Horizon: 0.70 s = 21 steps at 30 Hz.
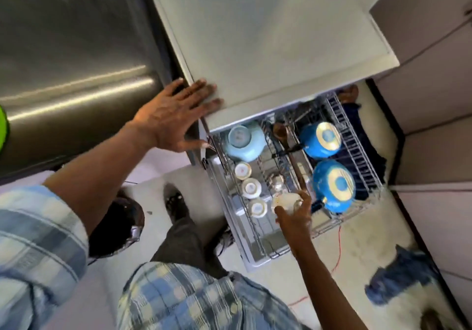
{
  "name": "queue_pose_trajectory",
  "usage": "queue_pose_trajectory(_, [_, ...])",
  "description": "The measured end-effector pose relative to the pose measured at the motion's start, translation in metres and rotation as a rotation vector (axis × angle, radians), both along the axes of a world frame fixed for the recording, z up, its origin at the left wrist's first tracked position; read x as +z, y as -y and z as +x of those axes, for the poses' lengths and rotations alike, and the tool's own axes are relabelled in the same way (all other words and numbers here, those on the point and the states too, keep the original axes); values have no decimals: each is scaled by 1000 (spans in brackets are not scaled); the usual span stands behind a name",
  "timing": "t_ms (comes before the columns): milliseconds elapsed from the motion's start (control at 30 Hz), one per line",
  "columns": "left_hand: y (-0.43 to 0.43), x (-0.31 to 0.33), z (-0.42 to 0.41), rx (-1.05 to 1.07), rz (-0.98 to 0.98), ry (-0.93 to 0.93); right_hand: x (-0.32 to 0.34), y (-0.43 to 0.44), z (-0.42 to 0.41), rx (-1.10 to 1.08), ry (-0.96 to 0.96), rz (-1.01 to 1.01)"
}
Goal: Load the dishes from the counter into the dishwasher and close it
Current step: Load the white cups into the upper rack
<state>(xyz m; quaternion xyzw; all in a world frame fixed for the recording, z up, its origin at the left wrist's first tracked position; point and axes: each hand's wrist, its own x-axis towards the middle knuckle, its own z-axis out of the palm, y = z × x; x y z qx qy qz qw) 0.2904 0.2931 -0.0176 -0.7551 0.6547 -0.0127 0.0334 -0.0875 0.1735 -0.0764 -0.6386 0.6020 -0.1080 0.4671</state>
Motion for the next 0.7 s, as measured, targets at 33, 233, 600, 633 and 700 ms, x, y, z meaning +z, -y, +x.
queue_pose_trajectory(33, [1, 0, 0, -6, 7, -4, -16, -6, -11, 14, -104, 21])
queue_pose_trajectory(233, [1, -1, -1, 18, 2, -42, -80, -36, -32, 8, -211, 203])
queue_pose_trajectory(600, [1, -3, 0, 42, -17, -76, -118, -27, -47, 21, -209, 323])
queue_pose_trajectory(633, [1, -3, 0, 45, -20, -85, -118, -26, -48, 89, -246, 312])
queue_pose_trajectory(700, [2, -1, -1, 47, -19, -99, -115, -22, -50, 197, -362, 279])
